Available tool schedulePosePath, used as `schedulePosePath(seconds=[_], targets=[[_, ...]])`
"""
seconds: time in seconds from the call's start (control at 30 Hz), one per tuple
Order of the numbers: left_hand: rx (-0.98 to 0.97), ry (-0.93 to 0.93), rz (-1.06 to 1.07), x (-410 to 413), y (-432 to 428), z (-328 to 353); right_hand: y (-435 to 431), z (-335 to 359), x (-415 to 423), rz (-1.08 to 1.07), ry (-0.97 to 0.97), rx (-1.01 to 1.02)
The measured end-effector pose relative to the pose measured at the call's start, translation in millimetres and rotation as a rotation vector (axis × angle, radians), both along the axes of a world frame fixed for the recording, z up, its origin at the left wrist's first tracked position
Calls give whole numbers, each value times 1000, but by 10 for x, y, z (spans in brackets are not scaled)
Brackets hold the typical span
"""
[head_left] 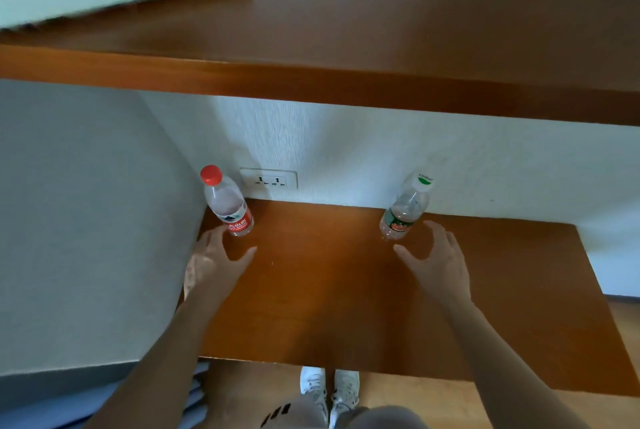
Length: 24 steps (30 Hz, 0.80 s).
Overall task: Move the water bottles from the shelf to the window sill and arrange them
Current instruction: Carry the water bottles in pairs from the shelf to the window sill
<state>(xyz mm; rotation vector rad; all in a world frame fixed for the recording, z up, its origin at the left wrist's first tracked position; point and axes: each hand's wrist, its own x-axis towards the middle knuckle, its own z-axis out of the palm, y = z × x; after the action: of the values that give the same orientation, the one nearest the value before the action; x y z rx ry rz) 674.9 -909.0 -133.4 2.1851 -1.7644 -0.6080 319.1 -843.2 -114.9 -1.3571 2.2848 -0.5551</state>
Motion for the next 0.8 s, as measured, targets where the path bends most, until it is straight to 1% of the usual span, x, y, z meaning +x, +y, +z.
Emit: schedulePosePath(seconds=[0.07, 0.13, 0.27, 0.43, 0.5, 0.67, 0.8], targets=[[-8, 122, 104, -36, -153, 6, -140, -53, -9, -54, -76, -47], [-52, 203, 168, -81, -268, 5, -263, -106, -3, -94, -149, -83], [-135, 258, 245, -144, -445, -37, -469, -224, 22, -176, -274, -122], [-204, 475, 369, -120, -735, -103, -662, -268, 64, -216, -312, -204], [-224, 501, 368, -132, -819, -97, -722, -301, 66, -213, -316, -212], [-256, 486, 278, -188, -886, -54, -837, -254, 101, -228, -389, -207], [-290, 514, 212, -240, -807, 27, -837, -144, 156, -180, -394, -229]])
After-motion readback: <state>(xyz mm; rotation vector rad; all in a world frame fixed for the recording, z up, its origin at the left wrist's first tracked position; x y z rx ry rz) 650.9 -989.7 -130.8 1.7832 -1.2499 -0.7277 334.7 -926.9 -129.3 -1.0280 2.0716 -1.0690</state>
